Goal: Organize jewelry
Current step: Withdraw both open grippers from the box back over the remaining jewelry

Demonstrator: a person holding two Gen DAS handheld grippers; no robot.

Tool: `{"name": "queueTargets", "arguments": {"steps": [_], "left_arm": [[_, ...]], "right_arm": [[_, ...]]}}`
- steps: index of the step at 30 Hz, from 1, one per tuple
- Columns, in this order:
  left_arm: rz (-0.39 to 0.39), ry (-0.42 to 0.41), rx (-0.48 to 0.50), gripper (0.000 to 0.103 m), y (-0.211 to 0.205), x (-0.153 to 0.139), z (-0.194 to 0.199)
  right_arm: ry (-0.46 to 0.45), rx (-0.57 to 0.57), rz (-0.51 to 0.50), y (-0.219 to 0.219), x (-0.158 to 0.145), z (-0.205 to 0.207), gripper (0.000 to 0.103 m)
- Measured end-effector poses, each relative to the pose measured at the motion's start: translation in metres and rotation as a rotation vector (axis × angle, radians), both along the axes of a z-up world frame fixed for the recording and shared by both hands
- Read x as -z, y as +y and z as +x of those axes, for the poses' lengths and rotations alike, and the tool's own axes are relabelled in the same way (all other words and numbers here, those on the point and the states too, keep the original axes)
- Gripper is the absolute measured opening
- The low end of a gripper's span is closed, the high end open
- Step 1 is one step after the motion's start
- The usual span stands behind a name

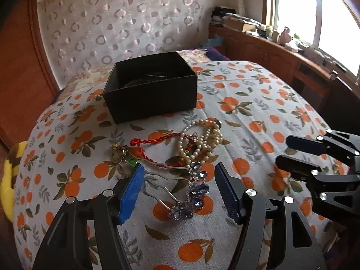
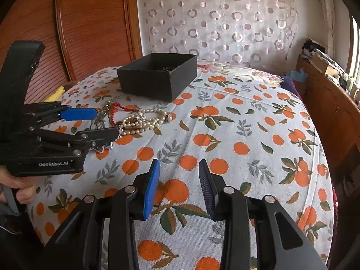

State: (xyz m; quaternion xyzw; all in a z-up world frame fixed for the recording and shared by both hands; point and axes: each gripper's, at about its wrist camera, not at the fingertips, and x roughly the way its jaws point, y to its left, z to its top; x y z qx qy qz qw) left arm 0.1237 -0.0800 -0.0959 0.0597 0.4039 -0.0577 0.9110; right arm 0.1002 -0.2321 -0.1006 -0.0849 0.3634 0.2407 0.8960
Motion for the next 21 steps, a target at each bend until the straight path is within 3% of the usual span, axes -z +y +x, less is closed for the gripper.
{"name": "queueTargets", "arguments": {"steps": [3,12,21], "left_arm": [[0.033,0.016,-0.013,0.062,0.001,0.005,0.003],[0.031,0.058,-0.031,0.062,0.026,0.006,-0.018],[-0.014,0.066,-0.082,0.063,0.058,0.001,-0.033]], "right_arm": [[0.007,0.001,-0.003,0.0,0.001,0.001,0.039],[0.016,0.007,-0.01,0.002,0.003,0.004,0.039],[0.02,0.01,-0.01,0.002,0.005,0.005,0.039]]}}
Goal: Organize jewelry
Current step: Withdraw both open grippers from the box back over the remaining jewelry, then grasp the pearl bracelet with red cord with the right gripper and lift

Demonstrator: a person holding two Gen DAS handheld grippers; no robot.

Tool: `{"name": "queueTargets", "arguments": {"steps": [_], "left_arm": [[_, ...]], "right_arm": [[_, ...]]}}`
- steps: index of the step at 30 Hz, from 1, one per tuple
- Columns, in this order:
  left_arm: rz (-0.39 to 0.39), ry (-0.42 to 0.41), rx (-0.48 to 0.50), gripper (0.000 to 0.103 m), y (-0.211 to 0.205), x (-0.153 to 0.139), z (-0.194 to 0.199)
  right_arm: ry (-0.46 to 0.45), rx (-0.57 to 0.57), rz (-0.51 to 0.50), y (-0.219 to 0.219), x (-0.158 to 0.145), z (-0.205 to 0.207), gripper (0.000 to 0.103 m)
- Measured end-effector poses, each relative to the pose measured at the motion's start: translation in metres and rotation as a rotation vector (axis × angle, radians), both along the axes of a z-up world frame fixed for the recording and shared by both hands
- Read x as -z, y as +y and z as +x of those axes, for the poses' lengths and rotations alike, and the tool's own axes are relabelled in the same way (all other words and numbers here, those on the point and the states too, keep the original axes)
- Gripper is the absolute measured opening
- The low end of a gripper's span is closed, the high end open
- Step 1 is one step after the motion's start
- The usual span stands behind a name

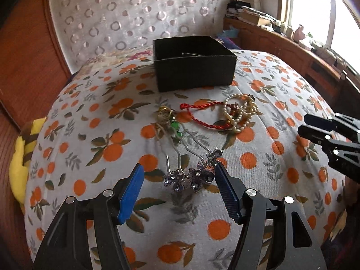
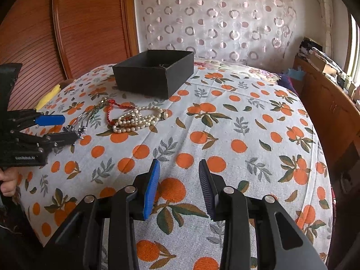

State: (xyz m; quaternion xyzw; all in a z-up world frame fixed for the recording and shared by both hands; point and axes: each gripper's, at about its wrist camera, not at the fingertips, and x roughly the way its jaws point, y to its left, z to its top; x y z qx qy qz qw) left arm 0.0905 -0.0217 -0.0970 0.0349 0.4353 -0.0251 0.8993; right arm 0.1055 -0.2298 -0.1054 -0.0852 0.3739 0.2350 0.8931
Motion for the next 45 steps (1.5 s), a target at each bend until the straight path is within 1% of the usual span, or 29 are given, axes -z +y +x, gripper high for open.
{"name": "queueTargets", "arguments": {"steps": [1,2,8,17,18,20,21,25,28,34,38,41,45], "left_arm": [[-0.013,0.0,-0.004,0.066,0.002,-0.001,0.0],[-0.028,-0.004,-0.005,0.073,0.003,-0.002,0.0],[-0.077,-0.01,0.001,0.074,-0.001,-0.005,0.01],[-0.012,0.016,0.0,0.073,-0.012,0.007,0.023],[-0.014,0.018,0.003,0.073,-0.011,0.008,0.023],[-0.026,0.024,0.011,0.061,-0.01,0.009,0.023],[-0.024,0.02,0.014,0.057,-0.01,0.009,0.022],[-0.048,0.01,0.031,0.056,-0.008,0.006,0.015],[-0.071,-0.02,0.032,0.056,-0.004,0.0,0.003],[-0.081,-0.073,0.032,0.056,0.003,-0.016,-0.014],[-0.092,-0.106,0.028,0.056,0.008,-0.026,-0.021],[-0.098,-0.125,0.024,0.056,0.012,-0.032,-0.025],[-0.112,-0.142,0.019,0.056,0.016,-0.037,-0.032]], "right_arm": [[-0.001,0.0,-0.001,0.0,0.0,0.0,0.039],[0.0,0.0,0.001,0.0,0.0,0.0,0.039],[0.002,0.0,-0.001,0.0,0.001,0.001,0.039],[0.002,0.0,0.0,0.0,0.001,0.0,0.039],[0.002,0.0,0.001,0.0,0.001,0.0,0.039],[0.003,0.0,0.0,0.001,0.001,0.0,0.039],[0.003,0.0,0.0,0.001,0.001,0.001,0.039],[0.003,-0.001,-0.004,0.001,0.001,0.001,0.039],[0.001,-0.004,-0.009,0.002,0.001,0.001,0.039],[-0.021,-0.025,-0.056,0.007,0.004,-0.003,0.039],[-0.028,-0.067,-0.026,0.015,-0.008,0.0,0.039],[-0.028,-0.118,-0.013,0.031,-0.017,0.006,0.039],[-0.005,-0.166,-0.002,0.053,-0.02,0.015,0.039]]}}
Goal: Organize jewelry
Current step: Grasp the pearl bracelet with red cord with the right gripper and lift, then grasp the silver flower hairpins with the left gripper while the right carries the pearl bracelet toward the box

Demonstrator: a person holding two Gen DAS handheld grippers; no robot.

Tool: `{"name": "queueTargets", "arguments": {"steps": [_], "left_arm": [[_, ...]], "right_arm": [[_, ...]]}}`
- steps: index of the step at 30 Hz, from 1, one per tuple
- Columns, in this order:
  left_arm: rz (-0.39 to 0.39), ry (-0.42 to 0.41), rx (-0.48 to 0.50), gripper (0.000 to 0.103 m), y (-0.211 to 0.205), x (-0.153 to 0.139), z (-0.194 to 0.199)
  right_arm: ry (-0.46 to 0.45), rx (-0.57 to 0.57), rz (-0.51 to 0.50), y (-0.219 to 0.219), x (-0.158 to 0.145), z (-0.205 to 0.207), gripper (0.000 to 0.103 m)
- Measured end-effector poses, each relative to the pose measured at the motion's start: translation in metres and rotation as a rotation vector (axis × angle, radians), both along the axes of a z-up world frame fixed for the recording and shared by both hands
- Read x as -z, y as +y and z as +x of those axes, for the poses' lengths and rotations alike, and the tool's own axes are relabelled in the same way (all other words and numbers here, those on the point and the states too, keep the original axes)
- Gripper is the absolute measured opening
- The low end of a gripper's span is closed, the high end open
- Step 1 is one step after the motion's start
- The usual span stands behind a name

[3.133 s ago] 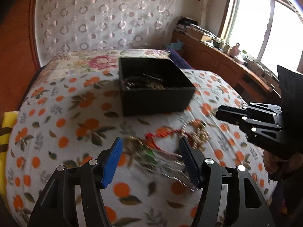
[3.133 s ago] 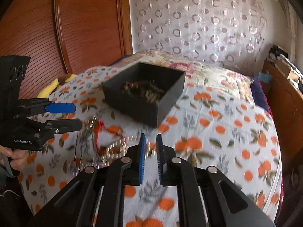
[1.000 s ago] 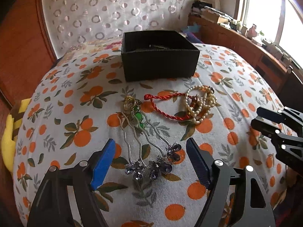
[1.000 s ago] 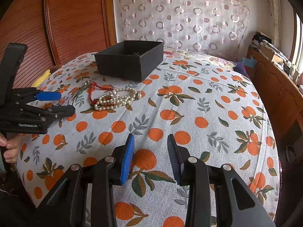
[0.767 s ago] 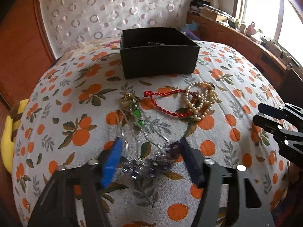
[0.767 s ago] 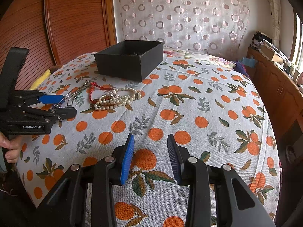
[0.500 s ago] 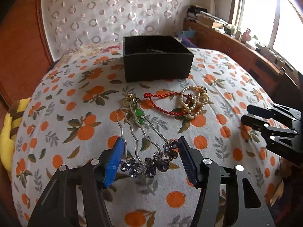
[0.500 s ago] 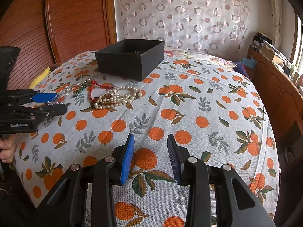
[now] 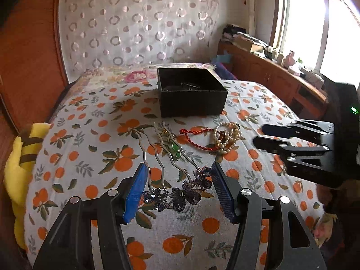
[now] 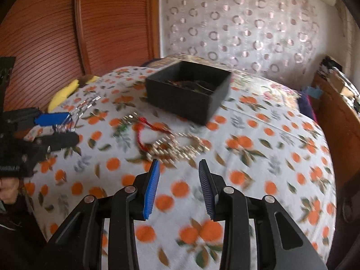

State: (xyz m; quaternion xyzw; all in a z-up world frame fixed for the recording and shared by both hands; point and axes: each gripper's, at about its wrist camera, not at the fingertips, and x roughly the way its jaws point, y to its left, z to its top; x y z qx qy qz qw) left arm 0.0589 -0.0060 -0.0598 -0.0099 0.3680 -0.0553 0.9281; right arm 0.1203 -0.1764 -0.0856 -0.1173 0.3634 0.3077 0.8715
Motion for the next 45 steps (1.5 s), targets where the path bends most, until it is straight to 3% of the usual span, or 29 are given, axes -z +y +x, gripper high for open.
{"name": "queueTargets", "arguments": {"steps": [2,11,20,23,25,28,33,45], "left_arm": [[-0.003,-0.006,-0.002,0.056,0.001,-0.001,-0.003],[-0.011,-0.01,-0.006,0.056,0.004,-0.001,-0.007],[-0.014,-0.01,-0.004,0.056,0.007,0.0,-0.009],[-0.013,-0.013,0.0,0.056,0.008,0.0,-0.011],[-0.013,-0.017,0.002,0.056,0.008,-0.001,-0.012],[-0.017,-0.021,0.001,0.056,0.008,-0.001,-0.013],[-0.014,-0.016,0.004,0.056,0.006,-0.001,-0.012],[-0.019,-0.024,0.012,0.056,-0.002,-0.002,-0.008]], "right_arm": [[0.007,-0.032,-0.01,0.014,0.0,0.003,0.038],[0.069,-0.048,-0.076,0.054,0.013,0.032,0.019],[0.06,-0.023,-0.235,0.074,0.019,0.041,0.018],[0.076,-0.036,-0.246,0.073,0.018,0.043,0.018],[0.093,-0.051,-0.239,0.071,0.018,0.045,0.008],[0.093,-0.061,-0.219,0.067,0.017,0.044,0.005],[0.045,-0.039,-0.13,0.044,-0.013,0.038,0.005],[-0.106,-0.024,-0.036,0.009,-0.095,0.017,0.005]]}}
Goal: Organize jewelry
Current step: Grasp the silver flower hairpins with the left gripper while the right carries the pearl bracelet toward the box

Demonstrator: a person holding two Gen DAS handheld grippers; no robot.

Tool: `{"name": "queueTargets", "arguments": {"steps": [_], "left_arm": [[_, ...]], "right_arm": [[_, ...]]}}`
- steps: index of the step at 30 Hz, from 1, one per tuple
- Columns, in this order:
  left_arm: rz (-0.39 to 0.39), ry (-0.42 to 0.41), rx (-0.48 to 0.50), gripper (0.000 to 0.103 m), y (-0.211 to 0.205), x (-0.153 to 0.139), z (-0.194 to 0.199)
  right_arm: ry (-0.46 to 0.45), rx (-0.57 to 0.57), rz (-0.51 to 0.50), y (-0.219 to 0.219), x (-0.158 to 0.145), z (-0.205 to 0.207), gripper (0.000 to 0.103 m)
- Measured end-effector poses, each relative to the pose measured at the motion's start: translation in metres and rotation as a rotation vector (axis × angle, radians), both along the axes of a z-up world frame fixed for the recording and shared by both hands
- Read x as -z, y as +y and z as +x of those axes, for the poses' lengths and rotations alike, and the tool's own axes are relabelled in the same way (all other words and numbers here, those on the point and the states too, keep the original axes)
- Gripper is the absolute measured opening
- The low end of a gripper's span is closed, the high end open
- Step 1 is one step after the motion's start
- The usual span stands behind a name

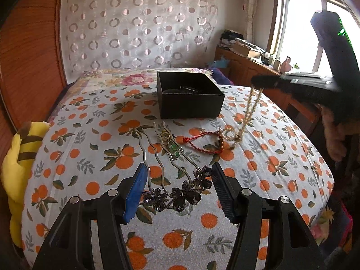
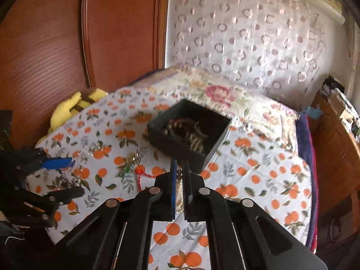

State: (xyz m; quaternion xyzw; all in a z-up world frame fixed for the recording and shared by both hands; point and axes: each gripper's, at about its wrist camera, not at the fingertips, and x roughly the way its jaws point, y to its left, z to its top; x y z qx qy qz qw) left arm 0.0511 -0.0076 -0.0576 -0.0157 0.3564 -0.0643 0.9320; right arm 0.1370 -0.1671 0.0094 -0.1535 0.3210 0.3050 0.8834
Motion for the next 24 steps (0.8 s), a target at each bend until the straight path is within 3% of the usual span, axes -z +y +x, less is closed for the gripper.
{"name": "queueTargets", "arguments": {"steps": [14,24], "left_arm": [[0.006,-0.029,0.036,0.056,-0.013,-0.013,0.021],[0.001,-0.047,0.048,0.056,-0.002,-0.027,0.055]], "right_arm": [[-0.128,0.007,0.067,-0.02,-0.067,-0.008,0.005],[-0.247,0.003,0.1,-0.017,-0.119,0.021,0.005]]}}
